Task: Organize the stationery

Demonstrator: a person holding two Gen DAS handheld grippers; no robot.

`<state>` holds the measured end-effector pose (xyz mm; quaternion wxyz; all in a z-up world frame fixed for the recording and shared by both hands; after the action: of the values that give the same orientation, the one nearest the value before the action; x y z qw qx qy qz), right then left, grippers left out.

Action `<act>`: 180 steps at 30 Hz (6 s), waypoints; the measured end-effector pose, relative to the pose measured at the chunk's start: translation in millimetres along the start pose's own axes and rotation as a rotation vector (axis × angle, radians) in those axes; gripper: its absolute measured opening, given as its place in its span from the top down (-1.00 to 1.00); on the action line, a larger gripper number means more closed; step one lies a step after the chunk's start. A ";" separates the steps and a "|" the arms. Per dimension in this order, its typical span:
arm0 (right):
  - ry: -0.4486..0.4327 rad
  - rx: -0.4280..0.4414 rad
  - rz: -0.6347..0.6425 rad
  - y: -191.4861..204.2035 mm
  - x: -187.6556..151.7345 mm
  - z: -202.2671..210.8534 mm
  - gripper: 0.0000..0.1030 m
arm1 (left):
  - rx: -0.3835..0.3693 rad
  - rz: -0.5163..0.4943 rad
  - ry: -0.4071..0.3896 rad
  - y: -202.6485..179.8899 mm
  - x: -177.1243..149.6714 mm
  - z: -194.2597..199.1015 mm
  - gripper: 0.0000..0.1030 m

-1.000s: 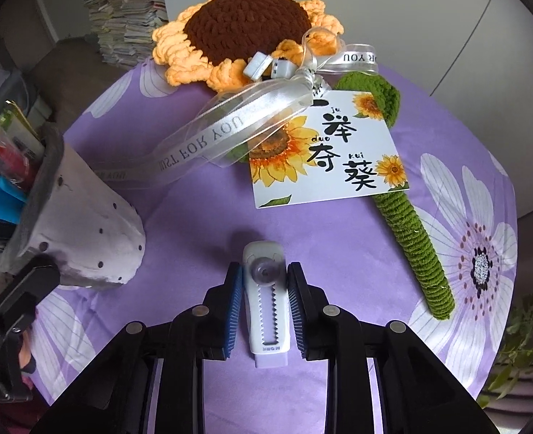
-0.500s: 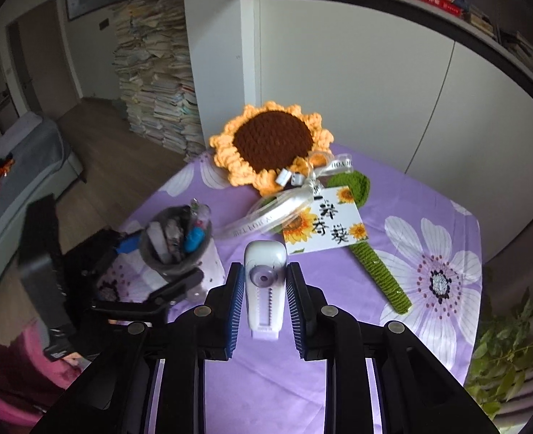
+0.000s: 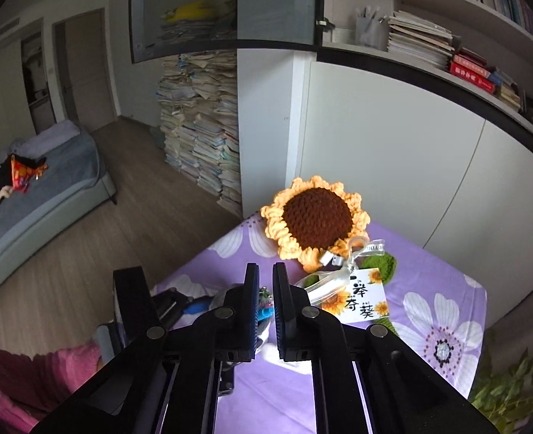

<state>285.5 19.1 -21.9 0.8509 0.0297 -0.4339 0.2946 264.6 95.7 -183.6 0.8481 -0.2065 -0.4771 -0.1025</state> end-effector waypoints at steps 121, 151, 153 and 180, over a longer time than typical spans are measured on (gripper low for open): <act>0.053 0.191 0.033 21.8 16.8 -29.8 0.48 | -0.010 0.027 0.036 3.2 -1.9 -5.6 -0.38; 0.180 0.187 -0.086 0.0 -42.7 -56.6 0.48 | -0.011 0.028 0.035 2.9 -2.5 -6.5 -0.39; 0.189 0.169 -0.099 -3.4 -47.5 -58.4 0.48 | -0.011 0.027 0.035 3.0 -2.6 -6.4 -0.40; 0.179 0.043 -0.188 -28.1 -68.0 -70.3 0.48 | -0.011 0.027 0.038 4.0 -2.0 -6.4 -0.40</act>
<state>320.4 -14.9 -111.3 0.9093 0.0620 -0.3452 0.2240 270.0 96.4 -189.3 0.8572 -0.2154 -0.4575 -0.0975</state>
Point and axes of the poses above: each gripper's, at about its wrist camera, not at the fingertips, and z roughly against the way its jaws point, y to its left, x to its top, the point moved 3 cm from there along -z, roughly the way its jaws point, and after that the axes turned 14 degrees about -x, right-handed, at the moved point
